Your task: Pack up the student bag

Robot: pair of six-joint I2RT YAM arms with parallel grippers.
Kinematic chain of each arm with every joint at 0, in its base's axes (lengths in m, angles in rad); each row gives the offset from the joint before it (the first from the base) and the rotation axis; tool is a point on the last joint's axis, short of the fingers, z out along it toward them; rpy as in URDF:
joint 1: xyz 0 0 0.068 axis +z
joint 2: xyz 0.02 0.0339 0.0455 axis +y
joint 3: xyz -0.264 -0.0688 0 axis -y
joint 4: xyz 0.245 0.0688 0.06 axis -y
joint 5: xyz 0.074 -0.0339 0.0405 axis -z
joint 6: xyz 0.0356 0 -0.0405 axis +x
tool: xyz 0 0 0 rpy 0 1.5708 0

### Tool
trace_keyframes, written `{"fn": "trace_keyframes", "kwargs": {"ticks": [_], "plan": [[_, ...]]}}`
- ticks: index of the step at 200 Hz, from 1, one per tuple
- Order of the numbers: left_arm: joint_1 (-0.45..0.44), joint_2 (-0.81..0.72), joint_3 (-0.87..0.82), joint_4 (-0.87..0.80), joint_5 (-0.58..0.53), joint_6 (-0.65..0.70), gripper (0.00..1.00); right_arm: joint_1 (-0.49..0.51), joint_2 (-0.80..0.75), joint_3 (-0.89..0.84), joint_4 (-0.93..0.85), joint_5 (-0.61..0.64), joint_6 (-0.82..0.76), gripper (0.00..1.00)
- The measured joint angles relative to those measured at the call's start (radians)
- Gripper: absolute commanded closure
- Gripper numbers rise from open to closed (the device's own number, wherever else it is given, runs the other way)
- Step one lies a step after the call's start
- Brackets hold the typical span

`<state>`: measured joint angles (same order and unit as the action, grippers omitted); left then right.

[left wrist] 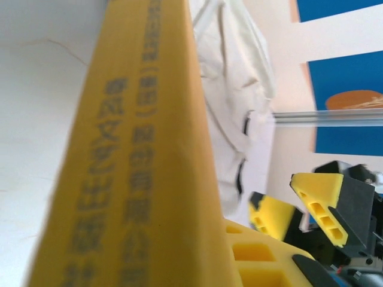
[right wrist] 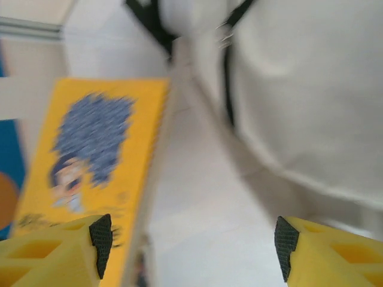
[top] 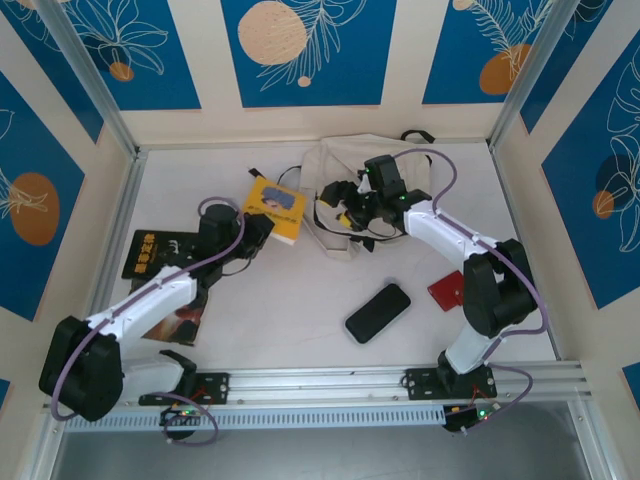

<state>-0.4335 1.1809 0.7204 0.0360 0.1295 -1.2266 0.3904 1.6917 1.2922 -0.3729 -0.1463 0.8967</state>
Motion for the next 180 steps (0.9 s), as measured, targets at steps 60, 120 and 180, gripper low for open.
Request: {"fn": "trace_keyframes", "kwargs": {"ticks": [60, 120, 180], "plan": [[0.065, -0.047, 0.037, -0.222, 0.019, 0.196, 1.0, -0.079, 0.317, 0.283, -0.359, 0.06, -0.464, 0.17], [0.066, -0.058, 0.079, -0.263, 0.057, 0.269, 1.0, -0.075, 0.343, 0.31, -0.491, -0.025, -0.713, 0.19], [0.067, -0.058, 0.087, -0.29, 0.073, 0.295, 1.0, -0.038, 0.348, 0.323, -0.513, -0.023, -0.852, 0.33]]}}
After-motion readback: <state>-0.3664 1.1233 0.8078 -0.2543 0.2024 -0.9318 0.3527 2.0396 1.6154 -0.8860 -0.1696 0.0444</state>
